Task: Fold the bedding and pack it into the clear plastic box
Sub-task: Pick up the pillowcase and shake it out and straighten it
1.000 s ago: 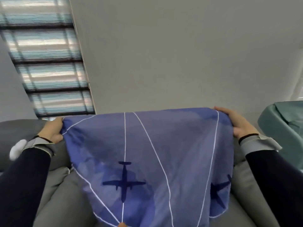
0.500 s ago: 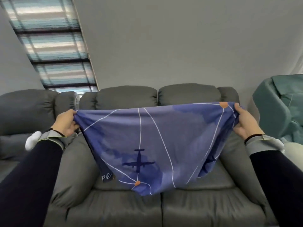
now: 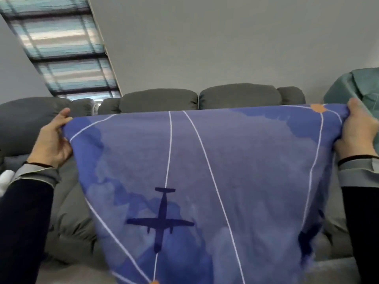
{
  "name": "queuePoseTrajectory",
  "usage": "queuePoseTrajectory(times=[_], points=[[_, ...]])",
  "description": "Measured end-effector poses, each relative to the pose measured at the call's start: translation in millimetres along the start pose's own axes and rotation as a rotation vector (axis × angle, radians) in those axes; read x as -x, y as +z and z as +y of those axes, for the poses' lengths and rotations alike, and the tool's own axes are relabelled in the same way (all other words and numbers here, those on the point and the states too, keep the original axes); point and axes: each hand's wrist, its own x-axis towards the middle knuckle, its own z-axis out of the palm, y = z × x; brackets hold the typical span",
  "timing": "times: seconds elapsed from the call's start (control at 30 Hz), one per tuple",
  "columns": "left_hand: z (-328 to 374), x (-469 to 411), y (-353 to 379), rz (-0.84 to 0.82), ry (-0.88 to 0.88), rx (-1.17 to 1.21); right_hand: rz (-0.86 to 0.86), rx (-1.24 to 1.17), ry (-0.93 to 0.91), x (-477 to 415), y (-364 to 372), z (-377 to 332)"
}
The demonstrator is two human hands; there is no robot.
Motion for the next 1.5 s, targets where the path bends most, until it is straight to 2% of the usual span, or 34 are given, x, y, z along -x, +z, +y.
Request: queuePoseTrajectory(times=[0.07, 0.17, 0.27, 0.33, 0.37, 0.43, 0.5, 0.53, 0.63, 0.7, 0.73, 0.77, 0.8, 0.83, 0.87, 0.9, 1.0, 1.1, 1.2, 1.27, 1.37, 1.4, 1.47, 1.5], points=[[-20.1, -26.2, 7.8, 0.028, -0.030, -0.173, 0.040, 0.046, 0.030, -42.0, 15.3, 28.0], [-86.6, -89.0, 12.3, 0.036, -0.148, -0.480, 0.072, 0.252, 0.116, -45.3, 54.9, 81.6], [-152.7, -131.1, -7.6, 0.051, -0.269, -0.609, 0.090, 0.479, 0.246, -59.0, 64.0, 151.9], [-212.2, -172.1, -26.7, 0.076, -0.376, -0.696, 0.084, 0.584, 0.337, -93.0, 72.2, 221.0], [-266.9, -206.7, -41.0, 0.071, -0.468, -0.758, 0.105, 0.650, 0.391, -119.9, 80.0, 285.2], [-333.6, -236.5, -65.6, 0.089, -0.581, -0.827, 0.133, 0.666, 0.460, -140.8, 88.5, 353.7], [-398.5, -264.2, -92.0, 0.121, -0.605, -0.917, 0.149, 0.711, 0.487, -155.4, 97.6, 416.9], [-422.4, -273.0, -101.5, 0.081, -0.596, -1.020, 0.119, 0.742, 0.496, -162.4, 100.9, 442.9], [-478.9, -289.1, -110.0, 0.099, -0.621, -0.901, -0.033, 0.873, 0.488, -179.2, 103.5, 501.0], [-495.7, -300.6, -109.1, -0.017, -0.560, -1.017, -0.127, 0.949, 0.470, -191.8, 119.3, 512.2], [-502.4, -308.5, -105.7, -0.010, -0.597, -0.957, -0.143, 0.898, 0.463, -195.5, 127.4, 514.6], [-508.6, -310.9, -100.2, 0.025, -0.635, -0.858, -0.132, 0.803, 0.470, -193.3, 136.6, 517.3], [-510.7, -313.5, -99.9, 0.051, -0.587, -0.819, -0.090, 0.712, 0.413, -189.2, 144.6, 515.6], [-515.0, -319.1, -98.7, 0.138, -0.553, -0.734, 0.022, 0.641, 0.380, -189.7, 148.9, 519.1], [-520.9, -325.7, -103.0, 0.193, -0.543, -0.660, 0.063, 0.594, 0.378, -190.8, 151.0, 523.0], [-522.2, -325.4, -100.5, 0.208, -0.564, -0.643, 0.041, 0.575, 0.405, -182.0, 153.5, 524.0], [-532.9, -304.4, -108.0, 0.249, -0.687, -0.670, -0.082, 0.750, 0.376, -155.9, 137.0, 535.4], [-553.6, -247.7, -129.5, 0.184, -0.802, -0.733, -0.132, 0.872, 0.455, -108.2, 100.7, 557.7], [-584.6, -174.5, -147.6, 0.103, -0.791, -1.059, -0.217, 1.001, 0.438, -52.9, 58.7, 582.5], [-602.7, -118.8, -158.8, -0.056, -0.812, -1.271, -0.334, 1.126, 0.395, -15.2, 31.1, 596.6], [-604.9, -60.5, -149.1, -0.329, -0.796, -1.252, -0.373, 1.206, 0.374, 20.7, -0.3, 603.5], [-600.8, -44.2, -149.9, -0.419, -0.769, -1.321, -0.367, 1.220, 0.387, 32.2, -11.0, 603.8], [-591.5, -15.2, -164.0, -0.590, -0.739, -1.618, -0.376, 1.170, 0.429, 49.7, -32.9, 606.0], [-588.3, -1.8, -178.1, -0.621, -0.722, -1.796, -0.360, 1.176, 0.457, 54.6, -44.0, 605.5]])
